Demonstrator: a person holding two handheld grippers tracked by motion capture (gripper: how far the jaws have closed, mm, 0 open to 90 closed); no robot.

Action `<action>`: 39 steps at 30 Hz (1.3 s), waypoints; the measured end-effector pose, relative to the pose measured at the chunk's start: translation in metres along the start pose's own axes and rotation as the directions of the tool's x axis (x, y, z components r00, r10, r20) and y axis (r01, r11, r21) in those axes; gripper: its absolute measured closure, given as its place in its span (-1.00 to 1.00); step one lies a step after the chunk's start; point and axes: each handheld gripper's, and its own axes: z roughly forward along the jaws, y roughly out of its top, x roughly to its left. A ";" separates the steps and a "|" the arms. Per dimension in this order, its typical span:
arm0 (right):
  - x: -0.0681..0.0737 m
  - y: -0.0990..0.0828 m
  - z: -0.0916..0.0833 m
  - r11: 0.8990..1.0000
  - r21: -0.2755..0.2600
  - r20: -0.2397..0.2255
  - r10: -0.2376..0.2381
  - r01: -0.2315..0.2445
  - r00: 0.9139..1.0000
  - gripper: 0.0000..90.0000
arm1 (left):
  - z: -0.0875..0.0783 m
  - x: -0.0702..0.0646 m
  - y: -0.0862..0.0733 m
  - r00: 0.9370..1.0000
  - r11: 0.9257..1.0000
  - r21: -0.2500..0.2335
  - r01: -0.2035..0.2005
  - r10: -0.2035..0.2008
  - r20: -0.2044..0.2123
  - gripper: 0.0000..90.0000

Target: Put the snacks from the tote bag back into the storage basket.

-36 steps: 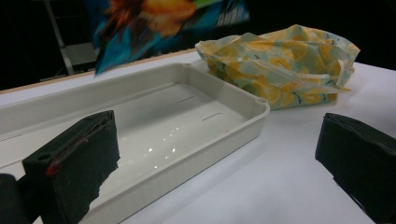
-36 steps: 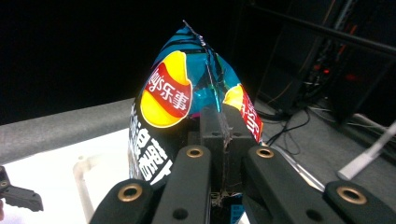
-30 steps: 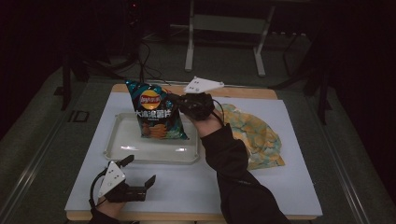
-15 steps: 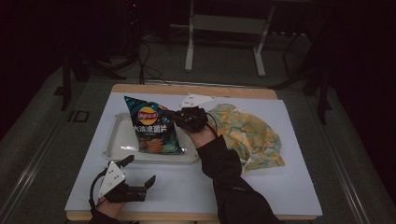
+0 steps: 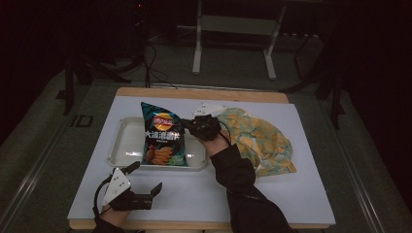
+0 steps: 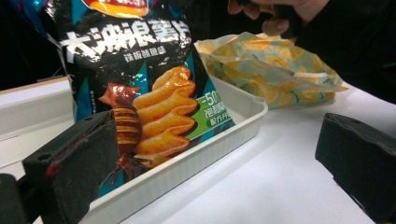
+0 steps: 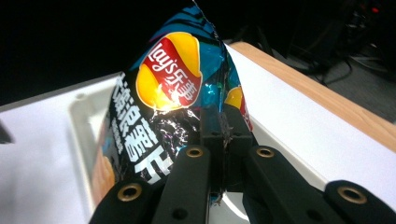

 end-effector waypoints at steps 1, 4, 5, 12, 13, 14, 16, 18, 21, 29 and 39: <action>-0.002 -0.002 0.001 1.000 0.003 0.009 0.006 -0.006 1.000 1.00 | 0.000 0.000 0.000 1.000 1.000 -0.002 0.001 -0.001 0.000 -1.00; -0.008 -0.008 0.005 0.999 0.005 0.028 0.034 -0.034 0.999 0.99 | 0.000 0.000 0.000 1.000 1.000 -0.001 0.000 0.000 0.000 -1.00; -0.011 -0.009 0.006 0.999 0.003 0.028 0.043 -0.043 0.999 0.98 | 0.000 0.000 0.000 1.000 1.000 -0.001 0.000 0.000 0.000 -1.00; -0.022 -0.012 0.019 0.997 0.043 0.083 0.062 -0.066 0.995 0.92 | 0.000 0.000 0.000 1.000 1.000 0.000 0.000 0.000 0.004 -1.00; -0.023 -0.012 0.020 0.996 0.046 0.087 0.066 -0.070 0.994 0.90 | 0.000 0.000 0.000 1.000 1.000 0.001 0.000 0.000 0.005 -1.00; -0.024 -0.013 0.021 0.996 0.049 0.093 0.063 -0.068 0.994 0.86 | 0.000 0.000 0.000 1.000 1.000 0.001 0.000 0.000 0.006 -1.00; -0.026 -0.013 0.023 0.996 0.056 0.110 0.059 -0.066 0.992 0.78 | 0.000 0.000 0.000 1.000 1.000 0.001 -0.001 0.001 0.007 -1.00; -0.028 -0.014 0.023 0.996 0.058 0.121 0.061 -0.068 0.991 0.68 | 0.000 0.000 0.000 1.000 1.000 0.002 -0.001 0.001 0.008 -1.00; -0.030 -0.013 0.021 0.996 0.054 0.124 0.066 -0.073 0.990 0.56 | 0.000 0.000 0.000 1.000 1.000 0.002 0.001 -0.001 0.009 -1.00; -0.029 -0.004 0.009 0.998 0.028 0.113 0.057 -0.060 0.992 0.11 | 0.001 0.000 0.000 1.000 1.000 0.002 0.002 -0.002 0.009 -1.00; -0.019 0.004 -0.014 0.996 0.026 0.078 0.080 -0.083 0.994 -0.28 | 0.001 -0.001 0.000 1.000 1.000 0.003 0.001 -0.001 0.009 -1.00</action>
